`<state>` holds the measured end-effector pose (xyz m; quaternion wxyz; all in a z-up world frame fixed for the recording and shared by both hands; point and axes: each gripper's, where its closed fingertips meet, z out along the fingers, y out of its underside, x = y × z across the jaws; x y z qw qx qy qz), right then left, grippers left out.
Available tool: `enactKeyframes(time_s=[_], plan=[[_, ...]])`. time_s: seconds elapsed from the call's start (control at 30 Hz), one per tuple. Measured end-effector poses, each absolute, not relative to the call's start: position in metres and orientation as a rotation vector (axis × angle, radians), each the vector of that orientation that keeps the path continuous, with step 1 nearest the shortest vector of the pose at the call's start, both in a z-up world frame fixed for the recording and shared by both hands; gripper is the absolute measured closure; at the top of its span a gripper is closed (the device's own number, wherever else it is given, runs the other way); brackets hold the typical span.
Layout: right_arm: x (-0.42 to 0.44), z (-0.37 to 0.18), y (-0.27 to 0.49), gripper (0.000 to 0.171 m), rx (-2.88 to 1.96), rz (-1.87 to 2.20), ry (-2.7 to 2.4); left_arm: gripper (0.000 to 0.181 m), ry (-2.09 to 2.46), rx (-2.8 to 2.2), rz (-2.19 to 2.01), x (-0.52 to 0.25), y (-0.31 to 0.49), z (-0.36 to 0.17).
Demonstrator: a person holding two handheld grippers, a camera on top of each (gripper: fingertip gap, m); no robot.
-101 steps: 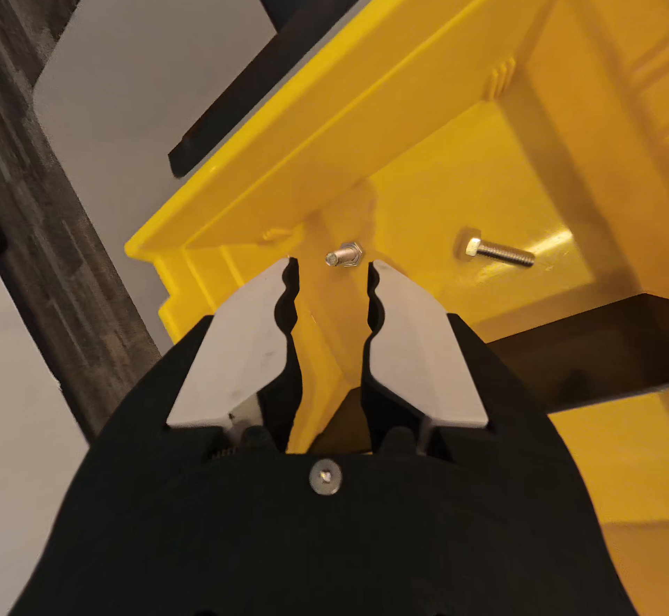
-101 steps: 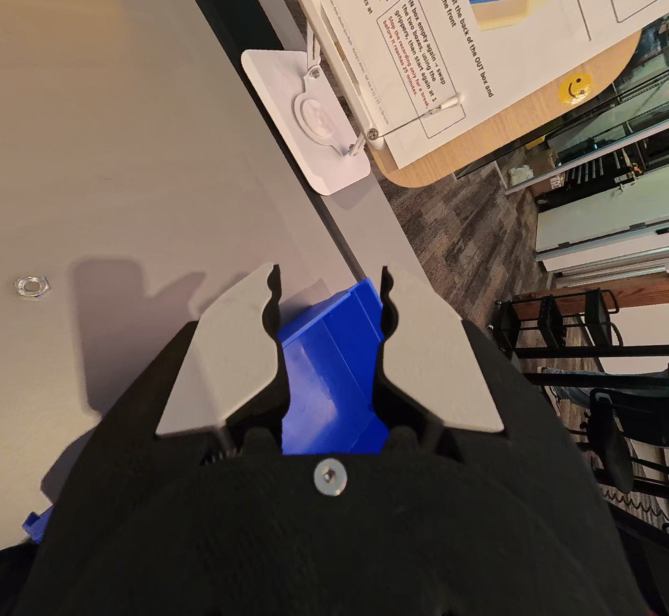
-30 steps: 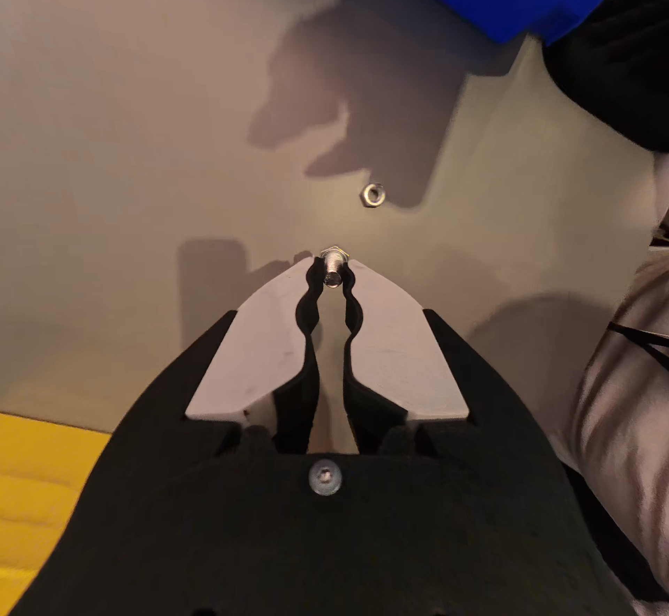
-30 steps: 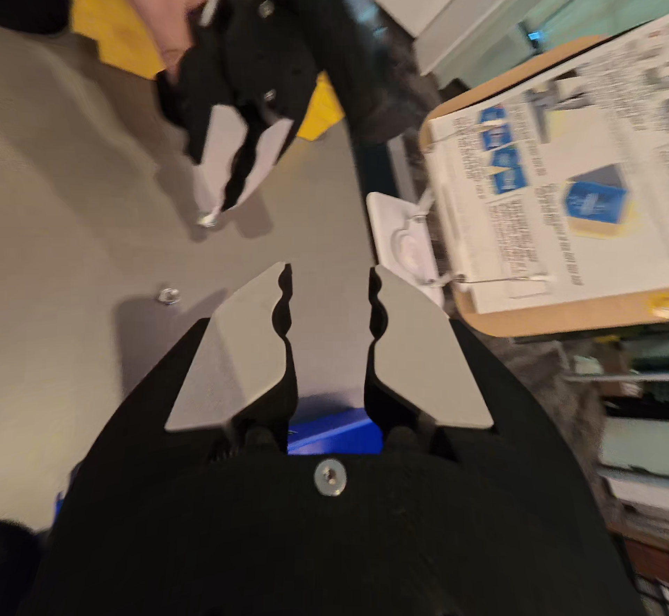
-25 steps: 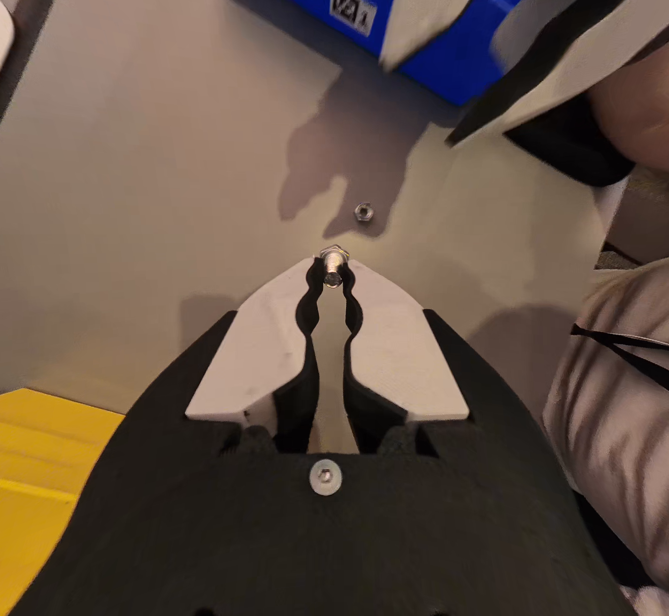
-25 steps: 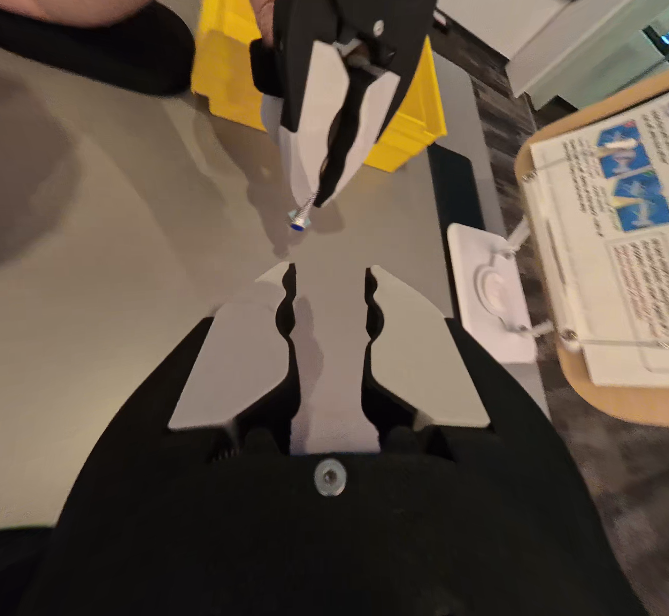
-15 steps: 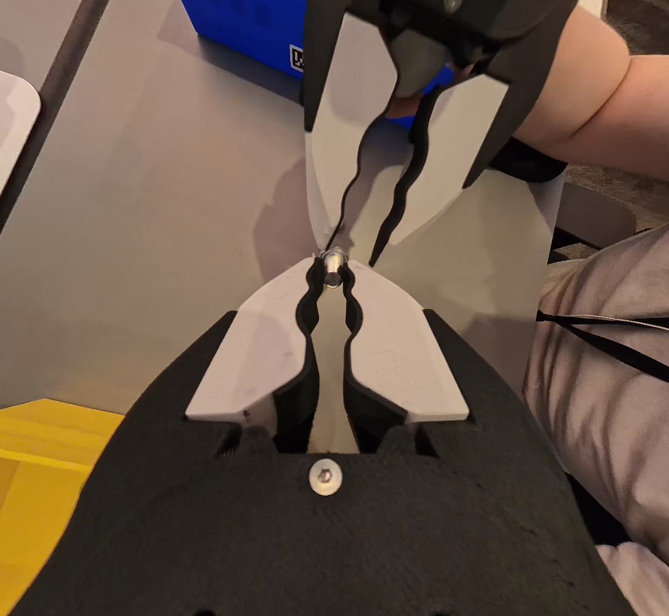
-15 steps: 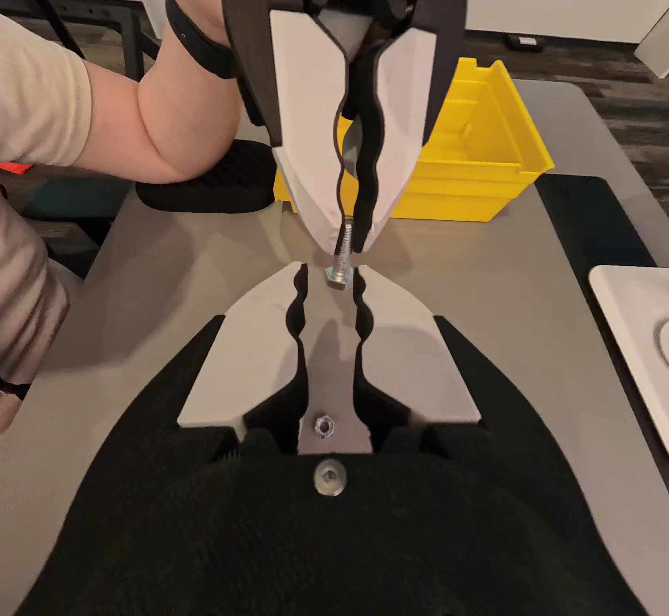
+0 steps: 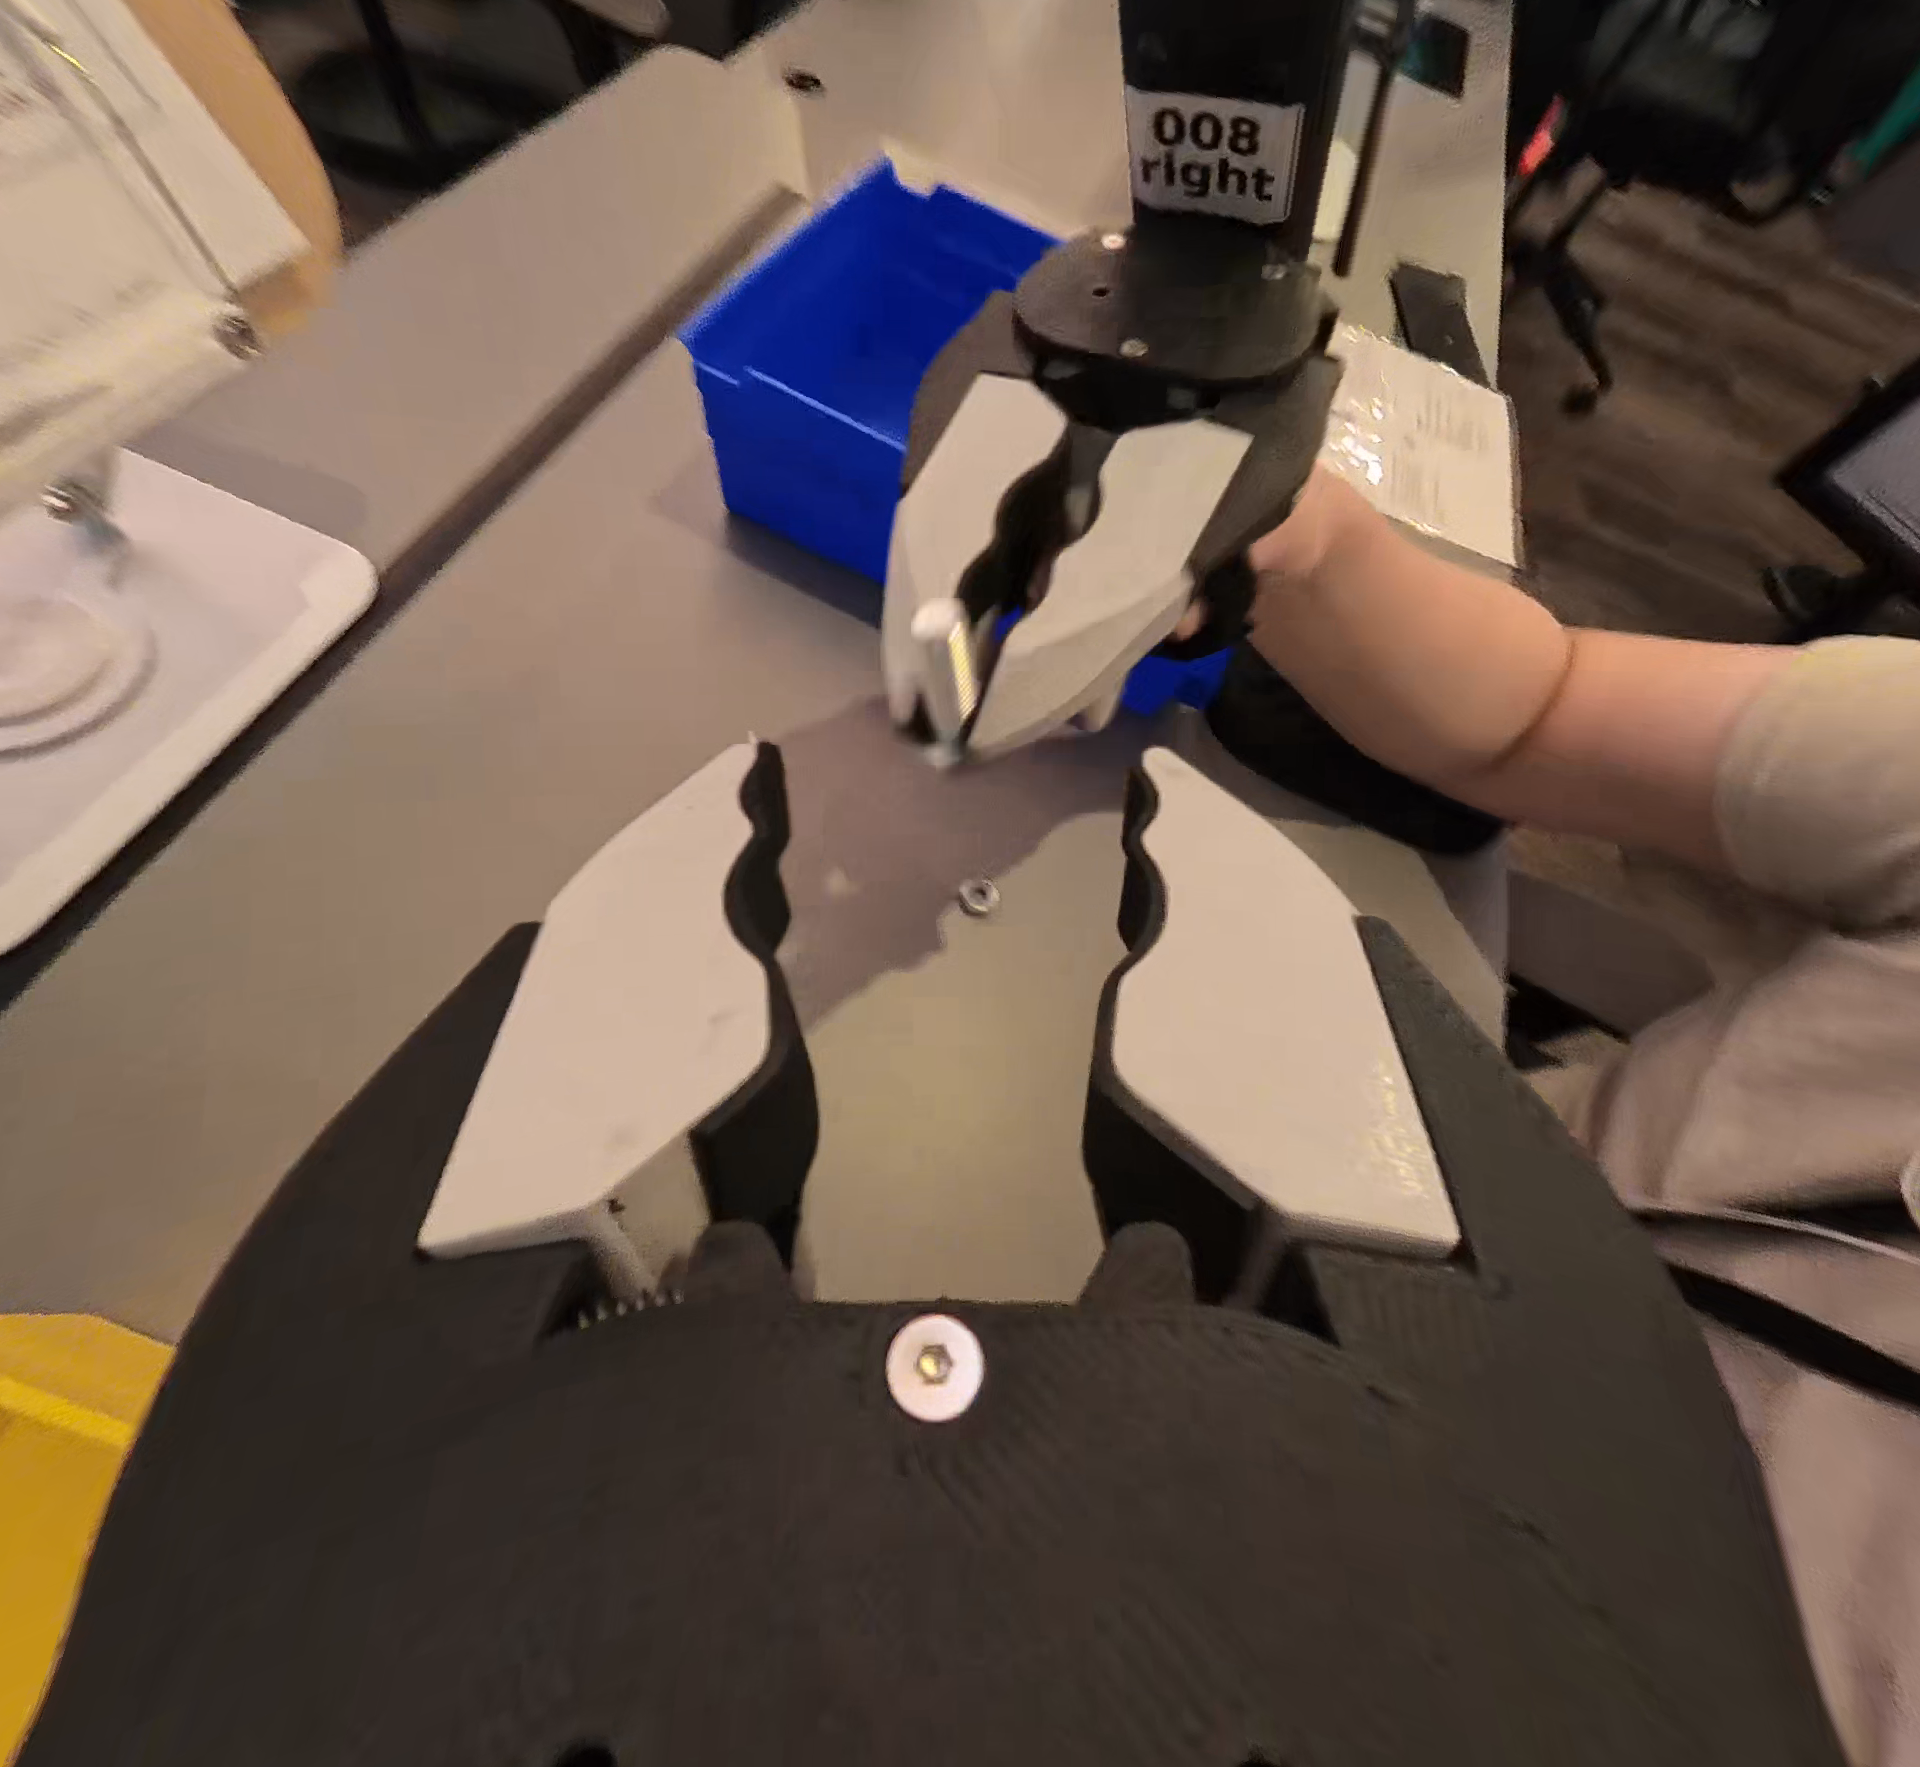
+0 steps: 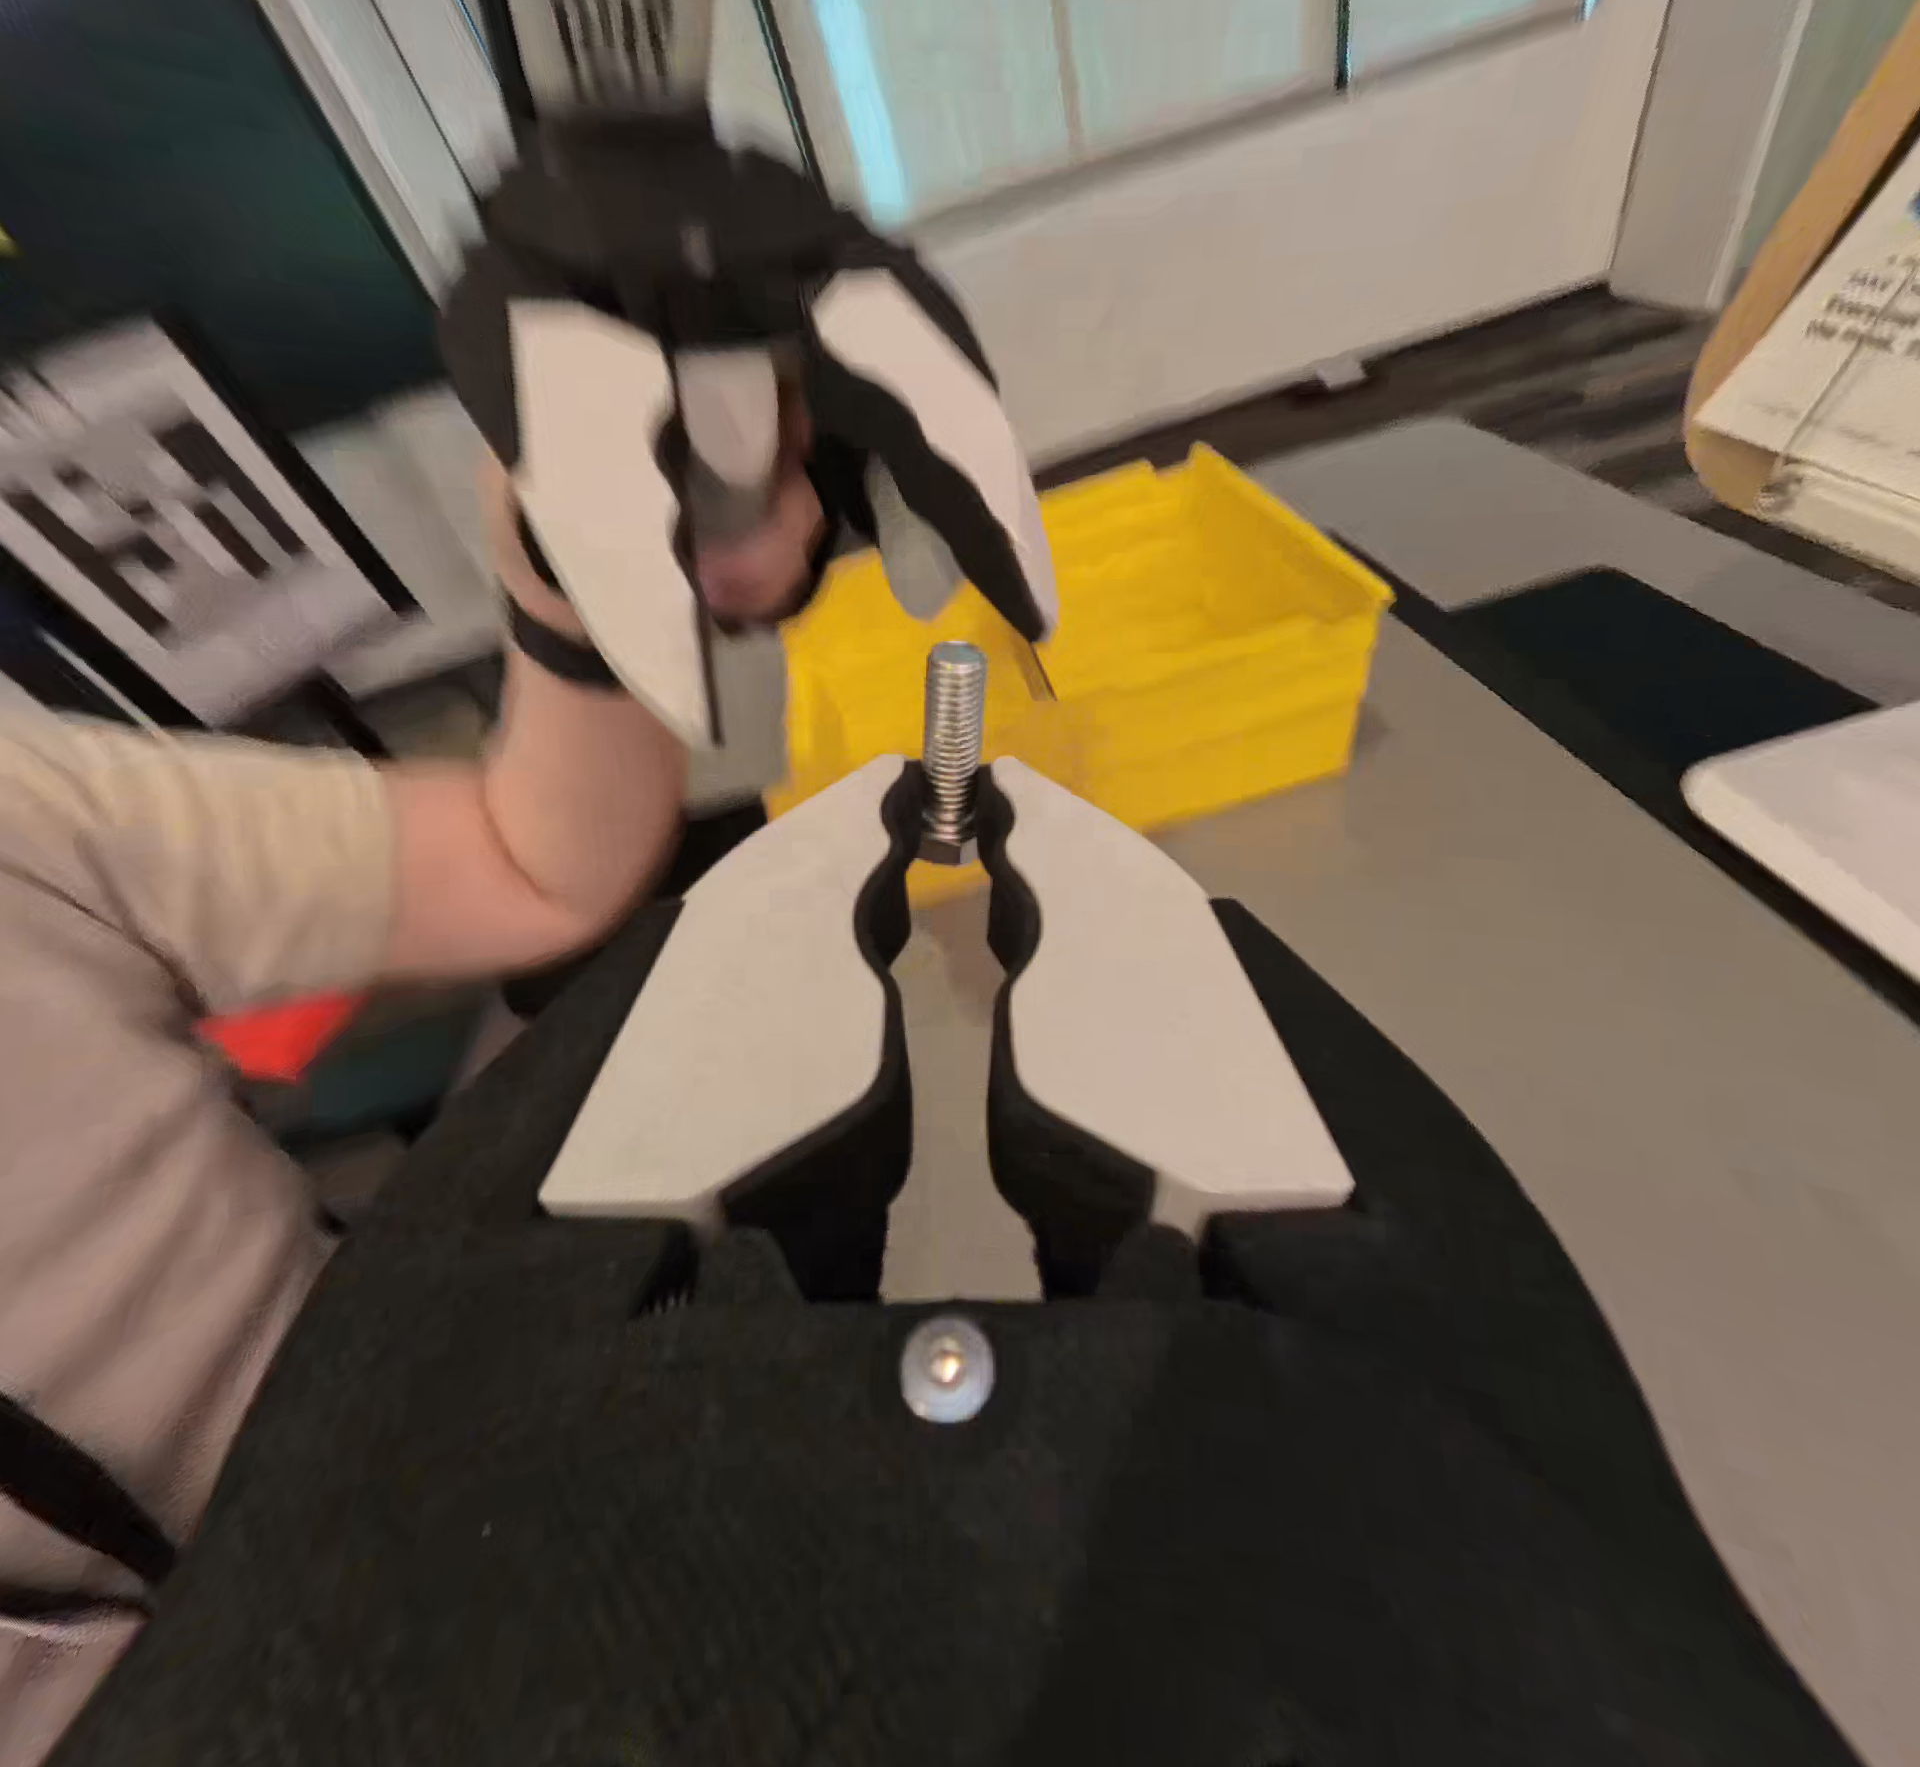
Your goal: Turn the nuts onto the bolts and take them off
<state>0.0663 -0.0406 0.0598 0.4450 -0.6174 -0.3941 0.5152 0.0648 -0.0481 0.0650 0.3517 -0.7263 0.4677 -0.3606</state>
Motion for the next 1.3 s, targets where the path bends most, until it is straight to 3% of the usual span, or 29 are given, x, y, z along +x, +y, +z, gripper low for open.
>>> enactKeyframes(time_s=[0.17,0.3,0.5,0.67,0.83,0.9,1.23,1.3], plan=[[0.080,0.097,-0.046,0.161,-1.339,1.481,-0.843,0.115,1.233,-1.787,-0.969,0.093,-0.051,0.062],[0.078,0.103,-0.052,0.161,-1.279,1.374,-0.882,0.124,1.240,-1.687,-0.992,0.109,-0.059,0.069],[0.079,0.114,-0.064,0.161,-1.183,1.307,-0.939,0.153,1.224,-1.591,-1.104,0.110,-0.071,0.087],[0.079,0.115,-0.068,0.161,-1.183,1.325,-0.954,0.163,1.256,-1.551,-1.050,0.108,-0.072,0.088],[0.088,0.122,-0.068,0.152,-1.195,1.272,-0.956,0.164,1.304,-1.562,-0.908,0.110,-0.069,0.079],[0.092,0.126,-0.069,0.160,-1.188,1.253,-0.957,0.164,1.303,-1.545,-0.902,0.112,-0.070,0.080],[0.093,0.125,-0.075,0.161,-1.209,1.078,-1.059,0.163,1.312,-1.485,-0.943,0.113,-0.078,0.087],[0.095,0.126,-0.072,0.161,-1.225,1.013,-1.050,0.151,1.300,-1.445,-0.942,0.112,-0.079,0.091]])
